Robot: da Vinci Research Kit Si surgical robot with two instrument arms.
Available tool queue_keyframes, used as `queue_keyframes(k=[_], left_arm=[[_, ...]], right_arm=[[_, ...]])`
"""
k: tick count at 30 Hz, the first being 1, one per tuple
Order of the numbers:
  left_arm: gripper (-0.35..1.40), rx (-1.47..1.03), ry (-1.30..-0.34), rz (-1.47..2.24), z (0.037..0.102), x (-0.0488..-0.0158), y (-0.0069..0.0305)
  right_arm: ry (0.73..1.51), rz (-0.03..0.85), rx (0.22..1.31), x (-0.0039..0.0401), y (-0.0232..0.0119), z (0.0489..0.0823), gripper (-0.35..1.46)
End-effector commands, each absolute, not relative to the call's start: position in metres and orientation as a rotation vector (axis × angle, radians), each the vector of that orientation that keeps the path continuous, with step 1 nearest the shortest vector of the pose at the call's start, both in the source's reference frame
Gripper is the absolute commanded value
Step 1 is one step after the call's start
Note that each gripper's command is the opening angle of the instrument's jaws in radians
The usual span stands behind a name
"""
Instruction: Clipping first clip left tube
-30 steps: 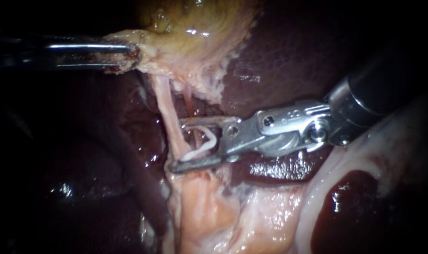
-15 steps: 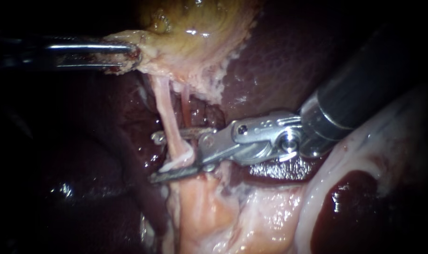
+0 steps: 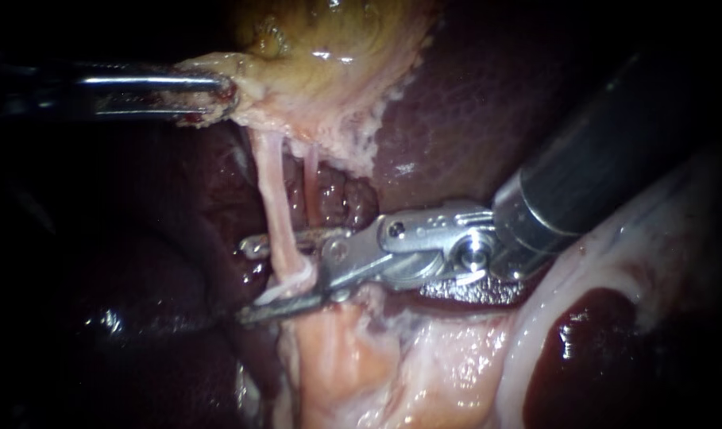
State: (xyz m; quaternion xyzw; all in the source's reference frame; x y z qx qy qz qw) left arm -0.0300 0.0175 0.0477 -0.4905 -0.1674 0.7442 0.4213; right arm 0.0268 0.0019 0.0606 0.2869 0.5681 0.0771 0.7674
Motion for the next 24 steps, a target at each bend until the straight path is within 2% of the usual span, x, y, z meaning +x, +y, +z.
queue_keyframes(k=[1, 12, 24], left_arm=[[-0.35, -1.229, -0.42, 1.864, 0.0477, -0.03, 0.0175], [-0.35, -1.229, -0.42, 1.864, 0.0477, -0.0299, 0.0175], [-0.35, -1.229, -0.42, 1.865, 0.0477, -0.0299, 0.0175]], right_arm=[[1.235, 0.164, 0.633, 0.0266, 0.0017, 0.0603, 0.5], [1.261, 0.132, 0.684, 0.0269, 0.0003, 0.0582, 0.48], [1.256, 0.141, 0.7, 0.0267, 0.0003, 0.058, 0.42]])
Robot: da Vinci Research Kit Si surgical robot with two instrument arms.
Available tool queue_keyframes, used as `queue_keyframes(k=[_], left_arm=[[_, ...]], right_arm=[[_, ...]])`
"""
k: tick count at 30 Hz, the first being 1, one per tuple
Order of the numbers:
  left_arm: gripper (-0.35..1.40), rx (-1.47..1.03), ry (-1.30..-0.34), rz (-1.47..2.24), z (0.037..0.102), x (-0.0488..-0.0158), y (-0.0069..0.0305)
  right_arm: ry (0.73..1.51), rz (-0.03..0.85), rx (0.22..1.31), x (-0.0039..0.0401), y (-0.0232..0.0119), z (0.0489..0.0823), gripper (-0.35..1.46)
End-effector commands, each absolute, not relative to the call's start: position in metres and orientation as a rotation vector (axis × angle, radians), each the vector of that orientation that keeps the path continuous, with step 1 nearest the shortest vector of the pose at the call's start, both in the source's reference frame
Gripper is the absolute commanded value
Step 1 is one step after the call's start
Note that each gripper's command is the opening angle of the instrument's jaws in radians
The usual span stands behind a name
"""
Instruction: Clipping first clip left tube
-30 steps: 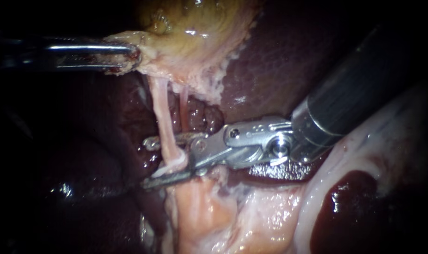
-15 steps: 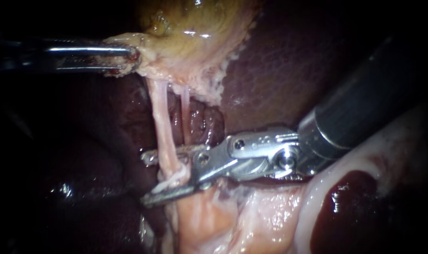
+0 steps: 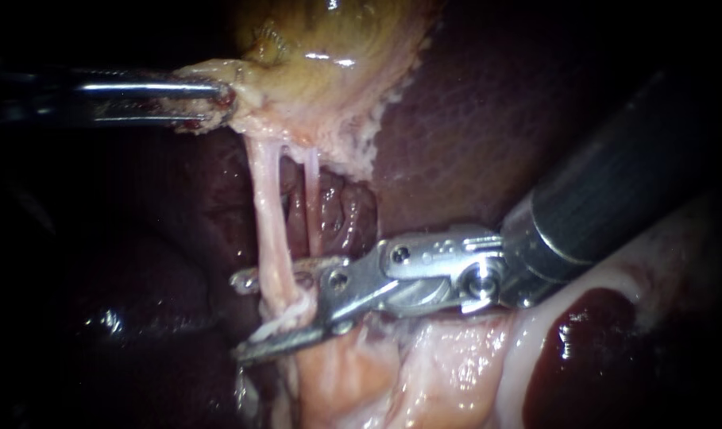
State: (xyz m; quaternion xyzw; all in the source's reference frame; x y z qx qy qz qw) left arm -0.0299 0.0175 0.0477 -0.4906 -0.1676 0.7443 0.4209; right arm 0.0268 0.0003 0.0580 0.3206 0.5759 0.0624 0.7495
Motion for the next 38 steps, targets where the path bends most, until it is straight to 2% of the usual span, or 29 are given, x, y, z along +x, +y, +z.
queue_keyframes(k=[1, 9, 18, 19, 23, 38], left_arm=[[-0.35, -1.229, -0.42, 1.865, 0.0477, -0.0299, 0.0175], [-0.35, -1.229, -0.42, 1.865, 0.0478, -0.0299, 0.0175], [-0.35, -1.229, -0.419, 1.864, 0.0478, -0.03, 0.0175], [-0.35, -1.229, -0.419, 1.864, 0.0478, -0.03, 0.0175], [-0.35, -1.229, -0.419, 1.864, 0.0478, -0.03, 0.0175], [-0.35, -1.229, -0.419, 1.864, 0.0478, -0.03, 0.0175]], right_arm=[[1.253, 0.149, 0.708, 0.0266, 0.0003, 0.058, 0.4], [1.231, 0.199, 0.758, 0.0265, 0.0004, 0.058, 0.24], [1.216, 0.231, 0.785, 0.0264, 0.0005, 0.0581, -0.33], [1.214, 0.235, 0.789, 0.0263, 0.0005, 0.0581, -0.35], [1.199, 0.269, 0.814, 0.0262, 0.0005, 0.0582, -0.35], [1.202, 0.269, 0.815, 0.0259, 0.0006, 0.0585, -0.35]])
